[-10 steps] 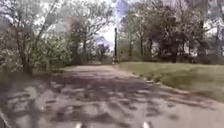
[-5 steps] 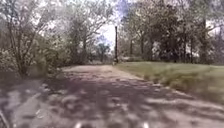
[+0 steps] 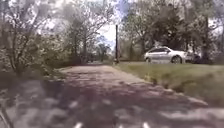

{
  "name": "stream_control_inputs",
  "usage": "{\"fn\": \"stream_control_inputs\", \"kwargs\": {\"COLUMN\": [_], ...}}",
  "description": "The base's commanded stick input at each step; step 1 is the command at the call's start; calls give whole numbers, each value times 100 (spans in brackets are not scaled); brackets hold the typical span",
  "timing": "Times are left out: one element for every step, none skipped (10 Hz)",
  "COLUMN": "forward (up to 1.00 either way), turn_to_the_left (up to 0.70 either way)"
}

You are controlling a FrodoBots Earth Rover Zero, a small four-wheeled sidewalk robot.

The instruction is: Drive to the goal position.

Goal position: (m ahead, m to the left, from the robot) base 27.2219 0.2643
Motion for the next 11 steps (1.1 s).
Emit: {"fn": "stream_control_inputs", "kwargs": {"forward": [100,100,100,100,100,100,100,100,100,100,100], "turn_to_the_left": [0,0,0,0,0,0,0,0,0,0,4]}}
